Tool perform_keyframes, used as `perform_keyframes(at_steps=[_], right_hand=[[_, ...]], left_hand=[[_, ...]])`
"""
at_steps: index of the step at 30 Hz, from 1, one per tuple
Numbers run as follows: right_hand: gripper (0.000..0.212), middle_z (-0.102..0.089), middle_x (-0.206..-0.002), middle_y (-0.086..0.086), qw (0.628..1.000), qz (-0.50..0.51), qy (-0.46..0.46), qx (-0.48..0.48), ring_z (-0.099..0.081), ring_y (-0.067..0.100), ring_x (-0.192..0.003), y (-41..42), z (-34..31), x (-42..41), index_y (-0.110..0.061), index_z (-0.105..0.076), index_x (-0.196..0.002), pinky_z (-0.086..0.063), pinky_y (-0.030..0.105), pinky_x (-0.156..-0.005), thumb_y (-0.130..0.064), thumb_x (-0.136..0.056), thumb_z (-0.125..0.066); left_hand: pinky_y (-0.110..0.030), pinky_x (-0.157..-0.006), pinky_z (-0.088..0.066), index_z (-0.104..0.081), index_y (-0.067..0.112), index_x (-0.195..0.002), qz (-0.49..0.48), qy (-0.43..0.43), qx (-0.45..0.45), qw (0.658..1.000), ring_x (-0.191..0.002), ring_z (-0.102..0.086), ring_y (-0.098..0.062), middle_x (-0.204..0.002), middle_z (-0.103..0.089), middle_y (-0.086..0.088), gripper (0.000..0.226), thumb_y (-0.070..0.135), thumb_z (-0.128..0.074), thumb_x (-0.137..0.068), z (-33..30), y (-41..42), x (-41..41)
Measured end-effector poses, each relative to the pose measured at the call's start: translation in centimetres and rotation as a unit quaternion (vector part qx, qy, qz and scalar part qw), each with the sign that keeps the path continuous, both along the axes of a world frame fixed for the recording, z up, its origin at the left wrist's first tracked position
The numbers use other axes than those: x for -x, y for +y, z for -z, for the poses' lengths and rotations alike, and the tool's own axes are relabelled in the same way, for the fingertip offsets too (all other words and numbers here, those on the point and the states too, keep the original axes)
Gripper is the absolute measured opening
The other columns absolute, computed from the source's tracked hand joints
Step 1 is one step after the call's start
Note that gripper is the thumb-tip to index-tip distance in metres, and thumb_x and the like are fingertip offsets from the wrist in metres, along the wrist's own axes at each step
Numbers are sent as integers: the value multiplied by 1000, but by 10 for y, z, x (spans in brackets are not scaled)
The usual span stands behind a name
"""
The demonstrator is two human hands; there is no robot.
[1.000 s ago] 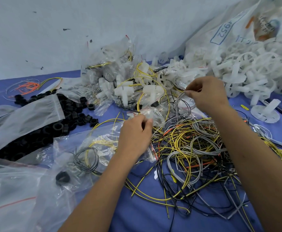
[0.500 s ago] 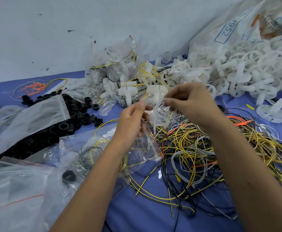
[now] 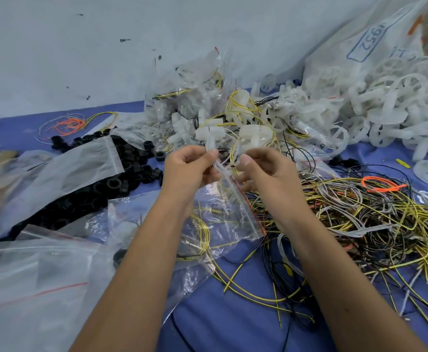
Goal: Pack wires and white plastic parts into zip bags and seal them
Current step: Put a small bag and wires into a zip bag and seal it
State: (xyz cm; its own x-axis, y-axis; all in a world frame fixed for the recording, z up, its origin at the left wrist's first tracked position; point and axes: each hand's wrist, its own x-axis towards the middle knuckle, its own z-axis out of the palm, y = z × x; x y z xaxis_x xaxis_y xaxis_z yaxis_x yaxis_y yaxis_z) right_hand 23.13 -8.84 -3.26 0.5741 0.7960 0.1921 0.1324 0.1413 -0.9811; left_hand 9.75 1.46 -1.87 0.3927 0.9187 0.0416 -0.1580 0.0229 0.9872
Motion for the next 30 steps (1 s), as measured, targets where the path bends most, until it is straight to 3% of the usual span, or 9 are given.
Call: perform_keyframes(at_steps=[5, 7, 10, 16, 19, 21, 23, 26, 30], right_hand=[[9, -74, -83, 13, 984, -78, 147, -59, -67, 20, -70, -1, -1, 6, -10, -74, -95, -55, 28, -59, -18, -93, -72], [4, -71, -78, 10, 978, -50, 189, -71, -64, 19, -66, -1, -2, 7, -14, -74, -88, -53, 26, -57, -11, -91, -73], [5, -66, -73, 7, 962, -22, 253, -102, -63, 14, -61, -3, -2, 0, -6, -68, -91, -52, 20, -54, -4, -88, -72], [7, -69, -81, 6, 941, -51, 300, -148, -66, 17, -77, -6, -2, -6, -10, -66, -81, -51, 18, -57, -8, -85, -70], [14, -66, -77, 6, 948, 18, 280, -150, -64, 15, -68, -4, -1, -8, -10, -65, -79, -52, 18, -58, -2, -89, -71], [13, -68, -72, 4, 951, 75, 255, -156, -64, 14, -62, -4, 0, -9, -9, -65, -86, -53, 19, -57, 1, -88, -73], [17, -71, -69, 3, 955, 140, 221, -139, -66, 15, -60, -4, 2, -11, -7, -64, -98, -54, 21, -58, -1, -87, -75], [16, -70, -66, 3, 958, 188, 178, -122, -65, 15, -59, -5, 5, -13, -9, -63, -94, -55, 25, -58, -5, -87, -77], [10, -68, -61, 0, 965, 198, 131, -107, -64, 14, -55, -7, 5, -14, -13, -70, -82, -55, 26, -57, -11, -89, -76]], left_hand=[[-19, -58, -58, -64, 9, -77, 32, -148, 132, 980, -61, -68, -12, -69, -68, -5, 18, 2, -73, -91, -1, -14, -17], [-18, -56, -57, -62, 10, -77, 28, -152, 146, 977, -58, -65, -10, -68, -66, -5, 19, 2, -73, -91, 0, -24, -27], [-17, -52, -53, -59, 11, -77, 16, -132, 126, 983, -55, -59, -8, -67, -59, -5, 21, 7, -74, -91, 3, -37, -40], [-19, -47, -45, -65, 11, -78, 4, -114, 96, 989, -56, -52, -9, -63, -60, -1, 18, 10, -75, -92, 2, -51, -50], [-23, -55, -45, -64, 11, -78, -43, 14, -30, 999, -58, -51, -9, -66, -60, 3, 21, 21, -80, -89, 9, -50, -48], [-25, -61, -47, -61, 19, -79, -86, 182, -165, 966, -65, -56, -7, -73, -62, 9, 24, 29, -82, -84, 16, -49, -45], [-33, -69, -49, -57, 22, -89, -103, 315, -232, 915, -80, -59, -13, -88, -61, 7, 27, 34, -81, -83, 21, -50, -42], [-38, -70, -46, -51, 17, -99, -99, 344, -208, 910, -84, -56, -19, -92, -58, 3, 34, 34, -77, -84, 28, -49, -42], [-39, -65, -49, -53, 13, -95, -99, 303, -161, 934, -80, -60, -20, -88, -62, -1, 16, 13, -64, -83, 23, -41, -35]])
